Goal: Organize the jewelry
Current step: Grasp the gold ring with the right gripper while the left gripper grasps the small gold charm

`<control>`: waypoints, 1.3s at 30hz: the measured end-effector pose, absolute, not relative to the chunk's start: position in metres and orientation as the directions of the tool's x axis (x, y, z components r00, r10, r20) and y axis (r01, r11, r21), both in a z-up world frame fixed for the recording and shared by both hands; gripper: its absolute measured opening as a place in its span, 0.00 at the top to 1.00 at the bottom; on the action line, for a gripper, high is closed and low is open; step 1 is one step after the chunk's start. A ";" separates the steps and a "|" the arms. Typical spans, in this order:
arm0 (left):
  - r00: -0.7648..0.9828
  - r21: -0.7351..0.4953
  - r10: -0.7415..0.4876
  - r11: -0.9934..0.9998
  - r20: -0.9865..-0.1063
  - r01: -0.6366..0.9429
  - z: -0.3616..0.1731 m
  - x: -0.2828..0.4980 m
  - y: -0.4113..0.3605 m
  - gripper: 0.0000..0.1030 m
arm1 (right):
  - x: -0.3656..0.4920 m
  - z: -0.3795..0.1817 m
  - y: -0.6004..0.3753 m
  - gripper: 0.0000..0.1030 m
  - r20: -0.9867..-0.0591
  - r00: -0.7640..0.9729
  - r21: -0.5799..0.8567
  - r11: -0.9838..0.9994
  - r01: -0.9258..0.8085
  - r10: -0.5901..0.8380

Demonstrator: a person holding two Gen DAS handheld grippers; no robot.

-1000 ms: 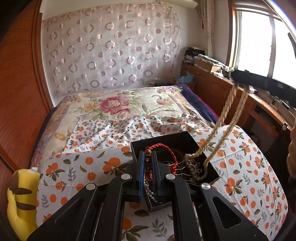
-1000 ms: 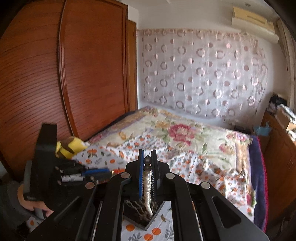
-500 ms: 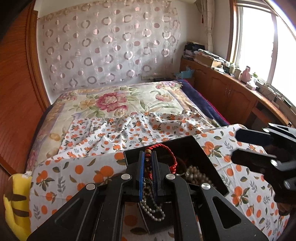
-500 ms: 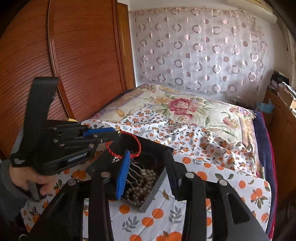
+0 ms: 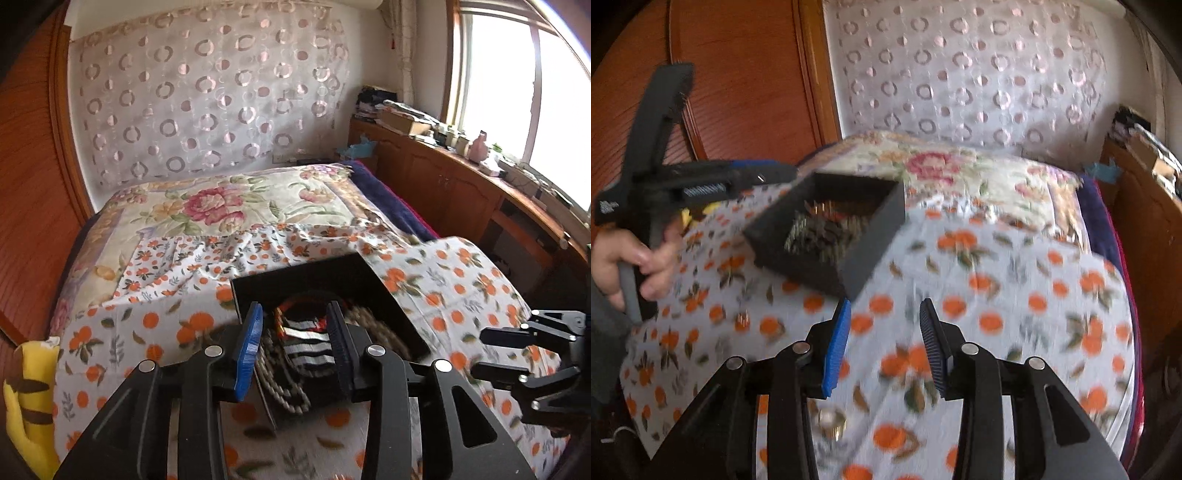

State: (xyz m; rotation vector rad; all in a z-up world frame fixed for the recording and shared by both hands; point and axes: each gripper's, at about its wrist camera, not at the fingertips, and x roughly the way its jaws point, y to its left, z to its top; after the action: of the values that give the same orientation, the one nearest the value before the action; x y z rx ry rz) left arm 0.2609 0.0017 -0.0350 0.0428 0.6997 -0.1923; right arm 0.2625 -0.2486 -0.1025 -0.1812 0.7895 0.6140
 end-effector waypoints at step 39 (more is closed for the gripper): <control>0.609 0.020 -0.172 0.955 -0.774 0.296 -0.113 0.181 -0.020 0.83 | 0.214 -0.133 -0.247 0.80 -0.781 0.494 -0.016 0.779 -0.626 0.381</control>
State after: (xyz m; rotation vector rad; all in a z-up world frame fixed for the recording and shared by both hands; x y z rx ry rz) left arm 0.1807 -0.0198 -0.1130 0.1518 0.8758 -0.2715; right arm 0.2137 -0.2475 -0.1331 -0.3171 0.8558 0.6231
